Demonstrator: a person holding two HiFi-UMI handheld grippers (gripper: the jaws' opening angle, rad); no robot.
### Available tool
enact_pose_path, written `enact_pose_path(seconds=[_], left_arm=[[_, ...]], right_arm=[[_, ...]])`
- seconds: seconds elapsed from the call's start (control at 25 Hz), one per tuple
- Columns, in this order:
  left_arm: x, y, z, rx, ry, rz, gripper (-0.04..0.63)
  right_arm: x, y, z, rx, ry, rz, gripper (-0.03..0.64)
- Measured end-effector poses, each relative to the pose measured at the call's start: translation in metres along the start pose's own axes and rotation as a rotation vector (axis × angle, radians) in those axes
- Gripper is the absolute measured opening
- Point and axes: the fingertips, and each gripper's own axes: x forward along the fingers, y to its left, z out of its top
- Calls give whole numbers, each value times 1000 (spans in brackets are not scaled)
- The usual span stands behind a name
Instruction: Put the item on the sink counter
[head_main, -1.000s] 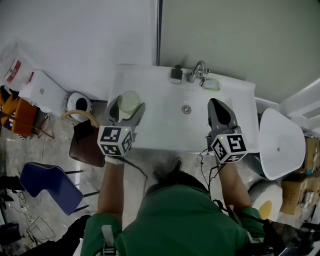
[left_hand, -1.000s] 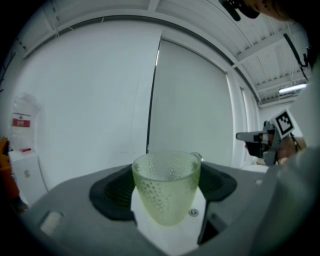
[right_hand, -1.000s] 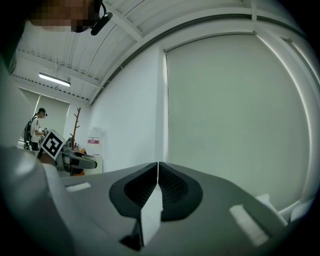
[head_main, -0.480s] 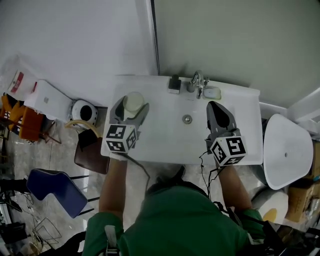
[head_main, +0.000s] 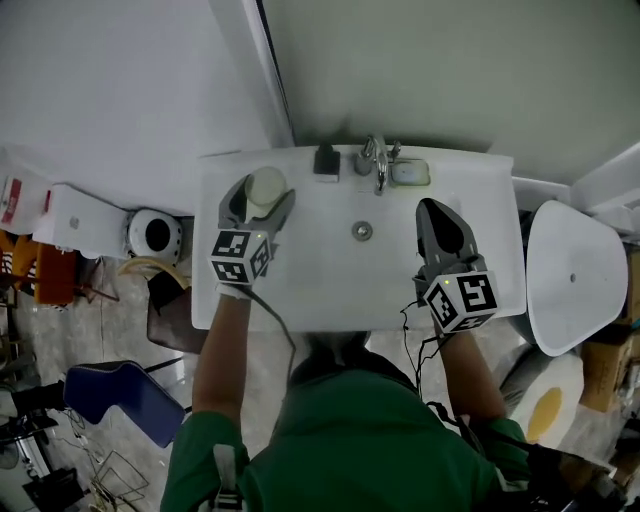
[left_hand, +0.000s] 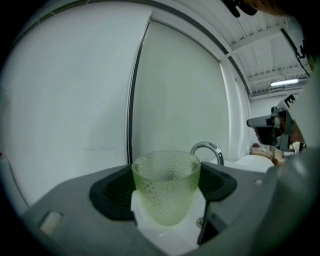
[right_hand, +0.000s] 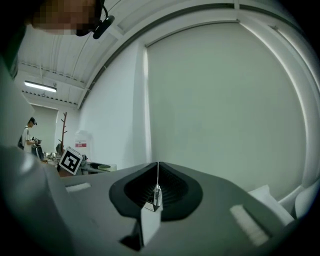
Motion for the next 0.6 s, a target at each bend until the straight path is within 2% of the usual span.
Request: enact_pose_path(seconds=[0.28,0.6], left_arm=[[61,18,-29,12,33,-72,377],[107,31,-69,26,81,-116,377]], right_arm=[[9,-26,-16,16,38,-95,6],[19,-37,-46,31,93,-140,6]])
